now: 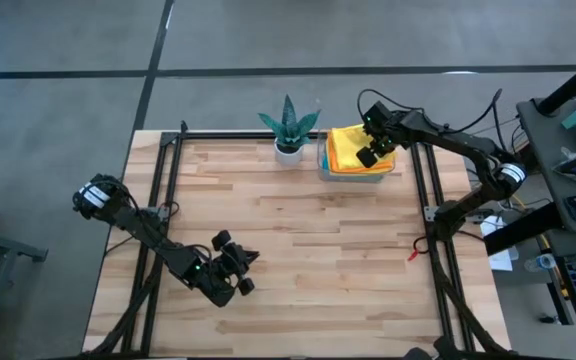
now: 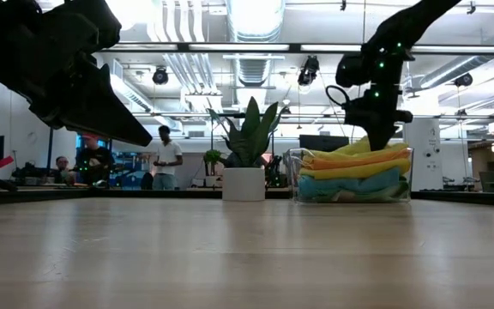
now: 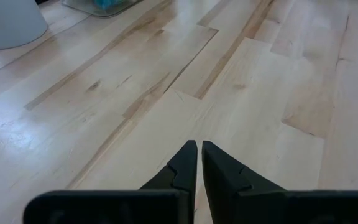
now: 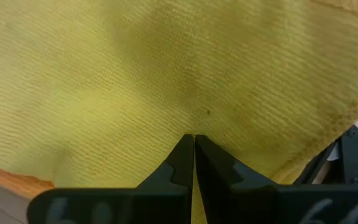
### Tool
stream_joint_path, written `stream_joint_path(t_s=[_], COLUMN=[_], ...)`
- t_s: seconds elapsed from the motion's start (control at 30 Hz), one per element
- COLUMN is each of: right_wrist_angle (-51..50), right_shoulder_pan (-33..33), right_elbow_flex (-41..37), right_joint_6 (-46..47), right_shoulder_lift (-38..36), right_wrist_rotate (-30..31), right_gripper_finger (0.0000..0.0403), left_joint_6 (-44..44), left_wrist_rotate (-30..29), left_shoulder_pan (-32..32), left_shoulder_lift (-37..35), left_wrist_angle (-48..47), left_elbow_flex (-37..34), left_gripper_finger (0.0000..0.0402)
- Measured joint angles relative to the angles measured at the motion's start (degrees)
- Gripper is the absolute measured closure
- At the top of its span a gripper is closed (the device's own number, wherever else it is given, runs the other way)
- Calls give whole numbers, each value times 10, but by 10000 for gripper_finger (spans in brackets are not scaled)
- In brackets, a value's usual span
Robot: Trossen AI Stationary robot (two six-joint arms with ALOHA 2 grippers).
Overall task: Fold microfiber towels
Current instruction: Put the yellow microfiber towel into the transparent bin
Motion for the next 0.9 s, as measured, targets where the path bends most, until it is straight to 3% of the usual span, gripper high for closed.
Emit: stream_joint_path(t_s=[0.33, 0.9], right_wrist_angle=[1, 3], right_shoulder_pan=[13, 114], right_elbow_flex=[38, 55], right_joint_6=[9, 55], right_shoulder_lift=[-4, -8], right_wrist_rotate=[-2, -2], right_gripper_finger=[394, 394], left_joint_6=[2, 1], left_wrist_rotate=[-11, -14], left_shoulder_pan=[0, 0], left_shoulder_lift=[0, 0], left_wrist_angle=[0, 0], left_elbow_flex=[-1, -4], left_gripper_finger=[391, 391])
